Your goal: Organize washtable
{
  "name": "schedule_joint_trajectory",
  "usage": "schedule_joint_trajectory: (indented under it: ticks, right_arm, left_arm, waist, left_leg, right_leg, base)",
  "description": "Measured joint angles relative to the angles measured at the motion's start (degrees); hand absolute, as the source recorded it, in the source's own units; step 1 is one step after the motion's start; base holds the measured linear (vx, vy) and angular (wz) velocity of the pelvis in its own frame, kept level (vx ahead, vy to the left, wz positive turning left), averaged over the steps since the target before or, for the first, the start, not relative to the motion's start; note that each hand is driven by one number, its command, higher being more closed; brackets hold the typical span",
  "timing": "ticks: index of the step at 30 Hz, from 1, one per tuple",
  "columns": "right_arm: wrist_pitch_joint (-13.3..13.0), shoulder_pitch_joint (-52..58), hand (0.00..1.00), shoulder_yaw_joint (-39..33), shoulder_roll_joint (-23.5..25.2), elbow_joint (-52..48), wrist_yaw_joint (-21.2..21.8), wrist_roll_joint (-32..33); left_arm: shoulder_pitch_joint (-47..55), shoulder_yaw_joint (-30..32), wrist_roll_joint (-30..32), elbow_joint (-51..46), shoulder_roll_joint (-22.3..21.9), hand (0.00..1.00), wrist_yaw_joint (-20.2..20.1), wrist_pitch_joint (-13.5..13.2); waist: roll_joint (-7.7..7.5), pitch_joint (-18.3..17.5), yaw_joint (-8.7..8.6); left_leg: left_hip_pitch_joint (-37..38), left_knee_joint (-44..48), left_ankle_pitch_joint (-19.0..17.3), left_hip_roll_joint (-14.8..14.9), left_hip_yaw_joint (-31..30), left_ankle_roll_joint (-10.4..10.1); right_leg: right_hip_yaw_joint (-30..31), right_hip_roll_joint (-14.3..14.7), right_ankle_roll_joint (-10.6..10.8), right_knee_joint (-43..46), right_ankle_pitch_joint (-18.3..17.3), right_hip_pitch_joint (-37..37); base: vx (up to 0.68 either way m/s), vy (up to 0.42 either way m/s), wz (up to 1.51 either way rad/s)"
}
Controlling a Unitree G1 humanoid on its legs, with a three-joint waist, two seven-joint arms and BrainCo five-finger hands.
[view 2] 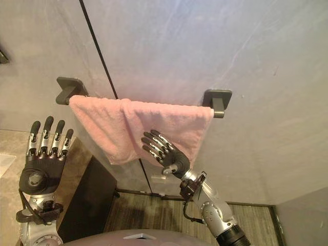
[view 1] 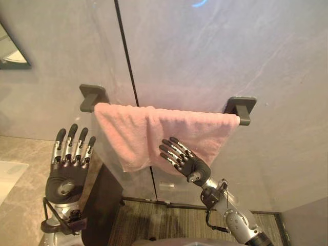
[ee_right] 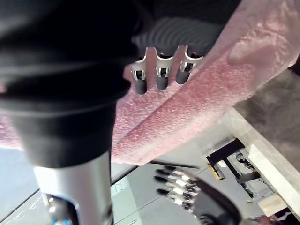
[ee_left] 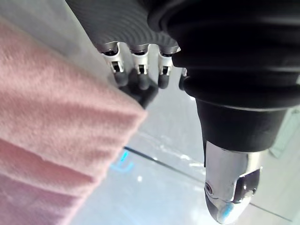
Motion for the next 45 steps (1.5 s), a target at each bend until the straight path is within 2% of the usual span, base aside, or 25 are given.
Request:
schedule_joint_trajectory:
  ticks: [2, 6, 14, 17, 28, 32, 36, 42, 45]
  right_arm:
    - [0.0, -2.6, 0.00, 2.6, 0.2, 3.9, 0.2, -0.1]
    - [-0.2, -4.6, 0.00, 3.9, 1.9, 4.5, 0.2, -0.1]
    - [-0.5, -8.4, 0.00, 5.2, 4.1, 10.8, -0.9, 0.0]
    - [-0.5, -9.8, 0.00, 6.7, 5.0, 10.9, -1.2, 0.0]
    - [-1.6, -9.7, 0.00, 6.5, 5.1, 10.9, -2.5, 0.0]
    - [-1.7, -9.7, 0.00, 6.5, 4.9, 10.9, -3.0, 0.0]
    - [-1.7, -9.7, 0.00, 6.5, 4.3, 10.9, -3.5, 0.0]
    - [-1.7, -9.7, 0.00, 6.7, 3.9, 10.9, -4.1, 0.1]
    - [-1.7, -9.8, 0.00, 7.3, 2.9, 10.9, -4.7, 0.0]
  left_arm:
    - [-3.7, -5.2, -2.3, -3.6, 0.5, 0.00, -1.9, 0.3]
    - [-6.2, -6.7, -4.1, -5.9, 0.9, 0.00, -2.3, 0.2]
    - [-10.5, -13.6, -6.5, -7.5, 3.9, 0.00, -2.3, 0.2]
    - [-10.6, -15.5, -7.3, -7.4, 4.8, 0.00, -2.2, 0.5]
    - [-9.8, -20.7, -10.9, 4.1, 5.3, 0.00, -3.2, 5.8]
    - [-9.6, -23.2, -11.5, 9.4, 8.4, 0.00, -4.0, 7.7]
    - [-9.2, -27.4, -12.4, 13.9, 12.8, 0.00, -4.7, 10.9]
    - [-9.9, -31.8, -12.4, 15.9, 18.2, 0.00, -5.6, 13.2]
    - [-10.2, -33.4, -12.8, 18.1, 19.4, 0.00, -6.3, 13.2]
  waist:
    - [0.34, 0.2, 0.04]
    - [1.25, 0.8, -0.27]
    - [1.12, 0.8, -0.47]
    - [1.12, 0.8, -1.54]
    - [1.04, 0.9, -2.08]
    - [1.01, 0.9, -2.35]
    - [0.82, 0.9, -2.51]
    - [0.32, 0.9, -3.13]
    - [0.31, 0.9, -3.14]
  left_leg:
    - [0.1, 0.2, 0.1, -0.3, -0.5, 0.1]
    - [0.7, 0.1, 0.2, -0.3, -0.2, 0.3]
    - [1.5, 0.0, 0.2, -0.3, 0.8, 0.3]
    - [1.9, 0.0, 0.0, -0.2, 1.8, 0.4]
    - [2.0, 0.0, -0.4, -0.2, 3.7, 0.5]
    - [1.9, 0.1, -0.4, -0.2, 3.9, 0.6]
    - [1.9, 0.3, -1.1, -0.2, 4.7, 0.7]
    - [1.2, 0.6, -1.3, -0.3, 5.2, 0.8]
    - [1.3, 0.8, -1.4, -0.3, 5.8, 0.8]
  right_leg:
    - [-0.5, 0.0, 0.1, 0.1, -0.1, 0.4]
    - [0.0, -0.1, 0.1, 0.4, -0.1, 0.5]
    - [0.8, 0.0, 0.1, 0.4, -0.1, 0.8]
    - [1.9, 0.0, 0.1, 0.4, 0.0, 0.7]
    - [3.7, 0.0, 0.3, 0.4, 0.2, -0.3]
    - [4.0, 0.0, 0.3, 0.4, 0.2, -0.7]
    - [4.8, 0.0, 0.3, 0.4, 0.2, -0.8]
    - [5.3, 0.0, 0.4, 0.4, 0.3, -1.9]
    - [5.6, 0.0, 0.4, 0.4, 0.4, -2.1]
  base:
    - [-0.02, -0.012, 0.12]
    - [-0.01, 0.001, -0.03]
    - [0.00, 0.000, -0.05]
    - [0.01, 0.002, -0.16]
    - [0.01, 0.004, -0.08]
    - [0.01, 0.002, -0.04]
    - [0.00, 0.012, -0.10]
    - [0.03, 0.006, -0.04]
    - [0.02, 0.005, -0.07]
